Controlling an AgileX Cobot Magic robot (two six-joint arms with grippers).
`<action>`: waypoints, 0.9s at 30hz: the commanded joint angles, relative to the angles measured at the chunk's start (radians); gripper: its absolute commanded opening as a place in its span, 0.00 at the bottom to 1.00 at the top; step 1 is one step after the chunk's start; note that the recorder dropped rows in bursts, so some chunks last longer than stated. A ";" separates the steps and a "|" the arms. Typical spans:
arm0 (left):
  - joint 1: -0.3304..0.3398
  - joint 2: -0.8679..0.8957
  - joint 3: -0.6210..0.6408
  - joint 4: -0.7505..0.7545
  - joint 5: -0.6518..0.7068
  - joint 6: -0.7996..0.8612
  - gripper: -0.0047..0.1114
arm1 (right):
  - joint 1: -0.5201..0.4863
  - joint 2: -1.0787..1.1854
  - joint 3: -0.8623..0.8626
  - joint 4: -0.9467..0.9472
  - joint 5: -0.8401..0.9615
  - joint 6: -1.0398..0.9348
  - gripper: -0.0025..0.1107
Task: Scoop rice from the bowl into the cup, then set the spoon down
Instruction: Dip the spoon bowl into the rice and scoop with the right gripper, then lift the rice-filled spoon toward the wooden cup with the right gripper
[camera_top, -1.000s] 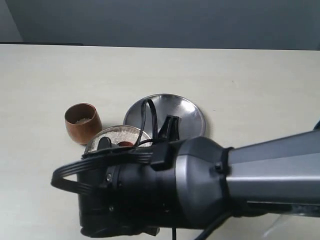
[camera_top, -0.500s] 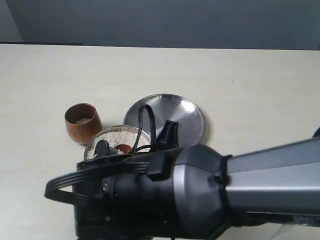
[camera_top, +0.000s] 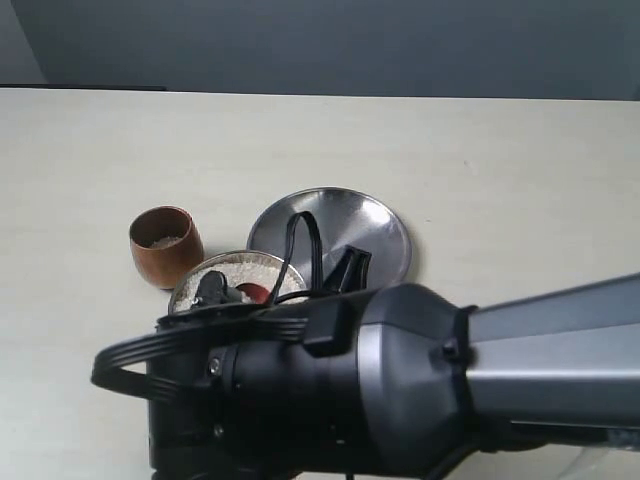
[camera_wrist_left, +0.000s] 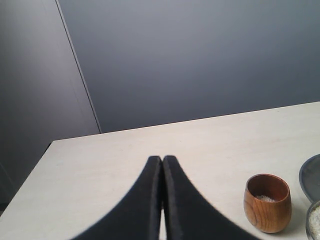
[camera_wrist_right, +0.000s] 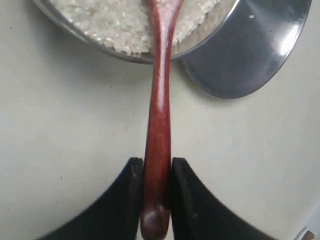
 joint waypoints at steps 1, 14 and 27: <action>0.002 0.000 -0.004 0.002 -0.010 -0.003 0.04 | 0.003 -0.021 0.001 -0.036 -0.002 0.059 0.02; 0.002 0.000 -0.004 0.002 -0.010 -0.003 0.04 | -0.001 -0.083 0.001 -0.008 -0.009 0.122 0.02; 0.002 0.000 -0.004 0.002 -0.010 -0.003 0.04 | -0.067 -0.122 0.001 0.104 -0.130 0.178 0.02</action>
